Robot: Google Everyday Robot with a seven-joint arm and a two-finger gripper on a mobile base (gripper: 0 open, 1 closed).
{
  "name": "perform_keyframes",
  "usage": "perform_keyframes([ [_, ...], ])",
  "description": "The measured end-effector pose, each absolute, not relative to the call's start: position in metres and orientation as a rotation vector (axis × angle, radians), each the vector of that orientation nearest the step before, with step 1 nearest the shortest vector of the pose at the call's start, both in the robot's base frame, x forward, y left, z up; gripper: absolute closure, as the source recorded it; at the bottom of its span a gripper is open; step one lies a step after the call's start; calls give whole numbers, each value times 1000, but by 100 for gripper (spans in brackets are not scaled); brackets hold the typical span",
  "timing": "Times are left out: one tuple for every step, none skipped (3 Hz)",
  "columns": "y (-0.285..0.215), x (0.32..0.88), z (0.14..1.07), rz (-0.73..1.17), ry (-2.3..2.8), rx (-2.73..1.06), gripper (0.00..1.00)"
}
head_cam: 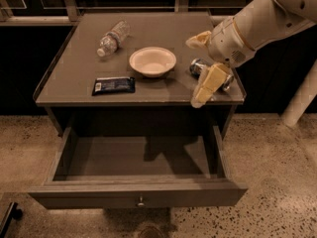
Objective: Place rxbar blueberry into top drawer
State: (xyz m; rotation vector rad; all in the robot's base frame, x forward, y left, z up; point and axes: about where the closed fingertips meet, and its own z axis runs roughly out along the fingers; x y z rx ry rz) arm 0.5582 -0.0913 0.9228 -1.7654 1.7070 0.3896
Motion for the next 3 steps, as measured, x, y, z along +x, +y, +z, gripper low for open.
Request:
perform_keyframes([
  [-56,567,938,393,1581,-1831,0],
  [-17,575,947,445,1469,-1897,0],
  [22,586,942,531,1384,-1965,0],
])
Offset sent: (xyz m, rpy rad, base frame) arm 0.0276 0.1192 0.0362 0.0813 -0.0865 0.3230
